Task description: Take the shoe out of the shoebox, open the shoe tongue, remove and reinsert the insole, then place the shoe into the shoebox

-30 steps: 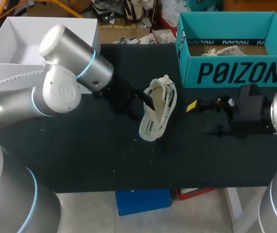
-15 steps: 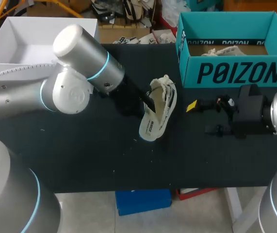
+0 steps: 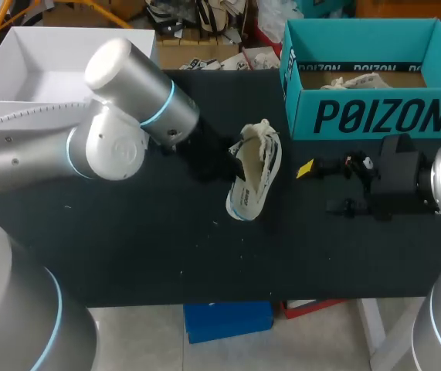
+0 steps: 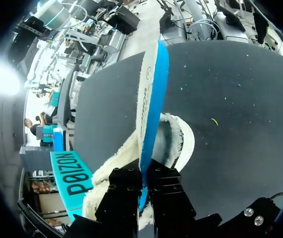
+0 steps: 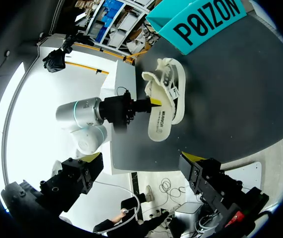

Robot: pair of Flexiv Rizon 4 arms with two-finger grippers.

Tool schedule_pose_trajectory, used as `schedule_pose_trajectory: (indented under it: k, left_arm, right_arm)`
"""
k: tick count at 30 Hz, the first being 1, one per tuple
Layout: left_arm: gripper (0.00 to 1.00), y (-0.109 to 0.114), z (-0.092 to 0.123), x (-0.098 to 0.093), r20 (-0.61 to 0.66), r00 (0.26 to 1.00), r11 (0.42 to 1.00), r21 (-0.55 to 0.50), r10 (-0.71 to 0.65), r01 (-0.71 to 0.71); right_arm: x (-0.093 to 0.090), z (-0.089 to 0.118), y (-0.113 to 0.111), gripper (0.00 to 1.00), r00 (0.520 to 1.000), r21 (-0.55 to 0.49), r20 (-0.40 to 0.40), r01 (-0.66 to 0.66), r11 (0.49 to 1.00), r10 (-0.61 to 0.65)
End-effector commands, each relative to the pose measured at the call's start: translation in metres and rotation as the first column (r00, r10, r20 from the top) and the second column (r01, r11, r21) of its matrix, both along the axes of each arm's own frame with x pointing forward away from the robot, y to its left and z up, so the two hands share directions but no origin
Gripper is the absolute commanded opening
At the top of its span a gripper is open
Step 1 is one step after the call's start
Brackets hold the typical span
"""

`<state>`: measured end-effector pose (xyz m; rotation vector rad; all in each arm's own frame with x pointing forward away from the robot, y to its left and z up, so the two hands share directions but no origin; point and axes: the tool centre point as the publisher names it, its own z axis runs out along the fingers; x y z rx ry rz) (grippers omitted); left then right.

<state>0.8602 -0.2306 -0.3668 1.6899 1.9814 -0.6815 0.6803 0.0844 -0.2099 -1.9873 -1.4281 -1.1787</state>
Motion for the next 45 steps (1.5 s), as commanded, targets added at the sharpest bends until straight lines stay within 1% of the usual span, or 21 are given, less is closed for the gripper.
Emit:
schedule_pose_trajectory:
  k: [1,3,6,7,13,17,21,26,31,39,45]
  left_arm:
    - [0.0,0.008,0.0,-0.003,0.003,1.0,0.999,-0.048,-0.007,0.007]
    - [0.0,0.012,0.007,-0.006,-0.013,1.0,0.995,-0.104,0.003,-0.005]
    - [0.0,0.016,0.018,-0.016,-0.022,1.0,0.985,-0.171,0.002,-0.006]
    - [0.0,0.018,0.022,-0.02,-0.009,1.0,0.983,-0.181,-0.008,0.006]
    - [0.0,0.024,0.035,-0.042,0.004,0.999,0.944,-0.326,-0.051,0.05]
    - [0.0,0.028,0.045,-0.058,0.029,0.997,0.903,-0.423,-0.068,0.073]
    - [0.0,0.033,0.055,-0.07,0.081,0.994,0.867,-0.487,-0.079,0.108]
    - [0.0,0.042,0.068,-0.079,0.142,0.988,0.818,-0.56,-0.061,0.131]
    - [0.0,0.046,0.079,-0.085,0.184,0.982,0.775,-0.613,-0.047,0.152]
    - [0.0,0.042,0.095,-0.087,0.192,0.981,0.721,-0.674,-0.037,0.159]
    - [0.0,0.031,0.102,-0.089,0.163,0.985,0.69,-0.706,-0.06,0.159]
  right_arm:
    - [-0.002,0.001,-0.002,1.0,1.0,0.001,0.001,-0.001,1.0,0.001]
    - [-0.002,0.001,-0.002,1.0,1.0,0.001,0.001,-0.001,1.0,0.001]
    - [-0.002,0.001,-0.002,1.0,1.0,0.001,0.001,-0.001,1.0,0.001]
    - [-0.002,0.001,-0.002,1.0,1.0,0.001,0.001,-0.001,1.0,0.001]
    - [-0.002,0.001,-0.002,1.0,1.0,0.001,0.001,-0.001,1.0,0.001]
    - [0.017,0.004,0.001,1.0,1.0,0.009,0.022,-0.014,1.0,0.013]
    - [0.033,0.006,0.006,1.0,0.999,0.027,0.043,-0.03,0.999,0.029]
    - [0.046,0.007,0.013,1.0,0.998,0.054,0.059,-0.031,0.998,0.028]
    - [0.055,0.003,0.023,1.0,0.998,0.059,0.059,-0.024,0.998,0.02]
    - [0.069,-0.008,0.037,1.0,0.997,0.067,0.072,-0.016,0.998,0.011]
    - [0.078,-0.016,0.045,1.0,0.995,0.07,0.103,-0.019,0.997,0.011]
